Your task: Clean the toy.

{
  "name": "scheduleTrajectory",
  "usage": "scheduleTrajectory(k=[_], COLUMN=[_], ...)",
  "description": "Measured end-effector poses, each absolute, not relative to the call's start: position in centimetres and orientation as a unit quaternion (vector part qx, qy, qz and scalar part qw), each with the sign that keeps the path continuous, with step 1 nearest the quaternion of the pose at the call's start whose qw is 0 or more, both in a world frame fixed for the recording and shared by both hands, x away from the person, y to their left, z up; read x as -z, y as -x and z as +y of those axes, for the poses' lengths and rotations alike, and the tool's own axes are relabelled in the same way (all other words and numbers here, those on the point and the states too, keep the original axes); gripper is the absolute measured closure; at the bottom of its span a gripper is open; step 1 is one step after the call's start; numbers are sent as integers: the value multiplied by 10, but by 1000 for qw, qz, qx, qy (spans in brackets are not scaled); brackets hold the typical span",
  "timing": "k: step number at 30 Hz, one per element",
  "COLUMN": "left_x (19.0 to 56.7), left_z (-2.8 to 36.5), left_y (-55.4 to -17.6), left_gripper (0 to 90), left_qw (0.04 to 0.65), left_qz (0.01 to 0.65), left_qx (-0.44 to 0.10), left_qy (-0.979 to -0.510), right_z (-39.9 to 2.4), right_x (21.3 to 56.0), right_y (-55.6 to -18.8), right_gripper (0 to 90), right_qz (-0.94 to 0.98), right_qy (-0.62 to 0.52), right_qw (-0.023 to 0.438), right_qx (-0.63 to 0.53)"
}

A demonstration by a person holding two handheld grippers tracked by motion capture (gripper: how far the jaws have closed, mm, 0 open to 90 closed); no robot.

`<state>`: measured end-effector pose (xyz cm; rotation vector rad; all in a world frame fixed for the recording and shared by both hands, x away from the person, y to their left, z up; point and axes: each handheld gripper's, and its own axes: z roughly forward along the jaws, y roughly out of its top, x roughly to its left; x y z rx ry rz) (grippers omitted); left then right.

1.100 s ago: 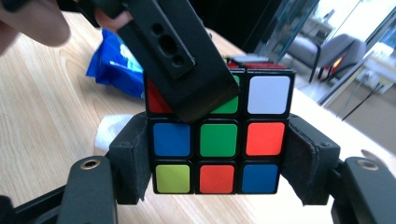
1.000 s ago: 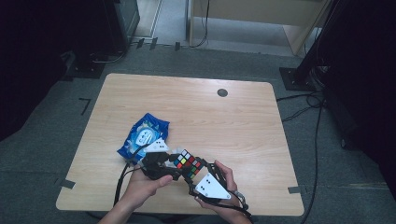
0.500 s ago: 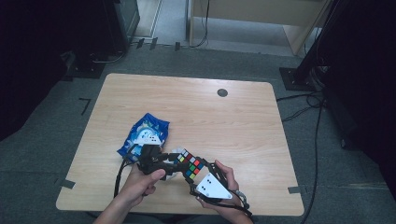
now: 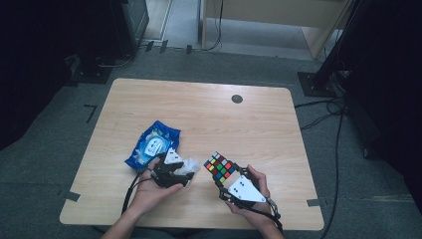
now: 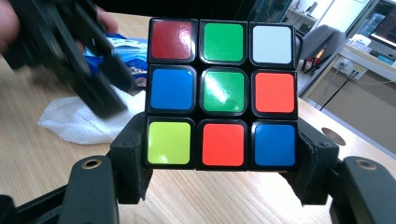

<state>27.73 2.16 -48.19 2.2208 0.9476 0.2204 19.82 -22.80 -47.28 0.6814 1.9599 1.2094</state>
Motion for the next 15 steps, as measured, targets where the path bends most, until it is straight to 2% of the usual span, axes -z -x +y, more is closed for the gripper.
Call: scheduleTrajectory(k=[1, 3, 4, 7, 10, 12, 15], left_x=[487, 495, 500, 501, 497, 493, 470], left_z=[21, 22, 22, 21, 27, 30, 42], left_y=[-278, -280, -281, -279, -279, -278, -276], left_gripper=[454, 548, 626, 704, 869, 888, 893], left_qw=[337, 326, 317, 311, 343, 357, 427], left_qz=[369, 374, 375, 360, 358, 356, 354], left_qx=[-95, -95, -98, -110, -93, -86, -63], left_qy=[-861, -863, -866, -873, -864, -859, -829], right_z=[-228, -227, -227, -225, -222, -221, -217], right_x=[473, 473, 474, 475, 475, 475, 476], right_y=[-198, -198, -198, -198, -197, -196, -194], right_gripper=[346, 346, 346, 346, 346, 346, 346], right_qz=[761, 762, 763, 766, 770, 771, 777], right_qy=[-265, -263, -259, -258, -251, -250, -238], right_qw=[362, 359, 357, 351, 348, 347, 343], right_qx=[-469, -471, -471, -473, -473, -472, -470])
